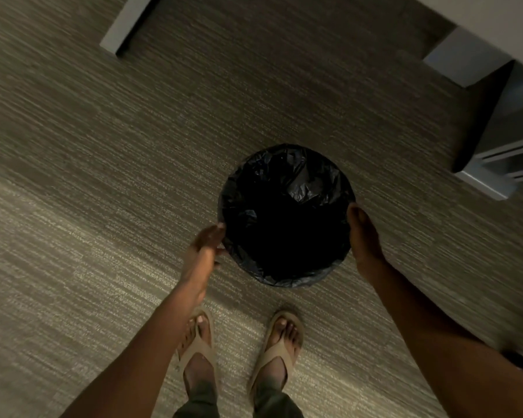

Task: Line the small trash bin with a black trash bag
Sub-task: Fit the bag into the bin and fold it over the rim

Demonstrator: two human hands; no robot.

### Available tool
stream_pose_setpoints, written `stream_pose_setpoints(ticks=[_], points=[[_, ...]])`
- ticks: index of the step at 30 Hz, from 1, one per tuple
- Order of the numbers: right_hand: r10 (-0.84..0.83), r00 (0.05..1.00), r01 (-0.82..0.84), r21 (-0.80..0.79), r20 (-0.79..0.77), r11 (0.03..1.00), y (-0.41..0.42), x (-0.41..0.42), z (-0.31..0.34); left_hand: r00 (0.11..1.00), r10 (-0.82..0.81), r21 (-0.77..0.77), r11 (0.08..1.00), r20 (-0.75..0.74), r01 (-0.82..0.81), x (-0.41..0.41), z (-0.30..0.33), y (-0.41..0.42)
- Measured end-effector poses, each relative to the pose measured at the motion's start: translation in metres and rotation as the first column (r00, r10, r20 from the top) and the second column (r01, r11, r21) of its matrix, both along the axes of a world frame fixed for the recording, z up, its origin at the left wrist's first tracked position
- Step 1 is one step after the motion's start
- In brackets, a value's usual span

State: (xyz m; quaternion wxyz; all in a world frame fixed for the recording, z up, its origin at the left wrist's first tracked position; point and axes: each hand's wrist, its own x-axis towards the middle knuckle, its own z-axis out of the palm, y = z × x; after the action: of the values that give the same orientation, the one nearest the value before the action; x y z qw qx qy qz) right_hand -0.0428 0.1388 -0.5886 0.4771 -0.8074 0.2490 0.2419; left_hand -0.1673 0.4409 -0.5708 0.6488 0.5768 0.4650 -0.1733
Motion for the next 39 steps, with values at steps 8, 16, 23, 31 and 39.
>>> stream_pose_setpoints(ticks=[8, 16, 23, 31, 39], points=[[-0.219, 0.965, 0.252, -0.263, 0.147, 0.931, 0.005, -0.015, 0.003, 0.986, 0.168, 0.191, 0.968, 0.000, -0.165, -0.008, -0.012, -0.014], [-0.175, 0.985, 0.163, -0.336, -0.005, 0.928, 0.016, -0.053, 0.010, 0.998, -0.009, 0.128, 0.992, -0.065, 0.017, -0.027, -0.016, -0.036], [-0.091, 0.995, 0.100, -0.271, 0.045, 0.957, 0.031, -0.060, 0.021, 0.997, -0.014, 0.218, 0.976, -0.082, 0.031, -0.006, -0.006, -0.017], [-0.041, 0.989, 0.069, -0.203, 0.139, 0.977, 0.104, -0.034, 0.033, 0.998, 0.019, 0.246, 0.969, -0.061, -0.004, 0.012, 0.004, 0.059], [0.057, 0.974, -0.018, -0.178, 0.220, 0.984, 0.229, 0.040, 0.039, 0.993, 0.113, 0.376, 0.919, 0.035, -0.118, 0.064, 0.006, 0.166]])
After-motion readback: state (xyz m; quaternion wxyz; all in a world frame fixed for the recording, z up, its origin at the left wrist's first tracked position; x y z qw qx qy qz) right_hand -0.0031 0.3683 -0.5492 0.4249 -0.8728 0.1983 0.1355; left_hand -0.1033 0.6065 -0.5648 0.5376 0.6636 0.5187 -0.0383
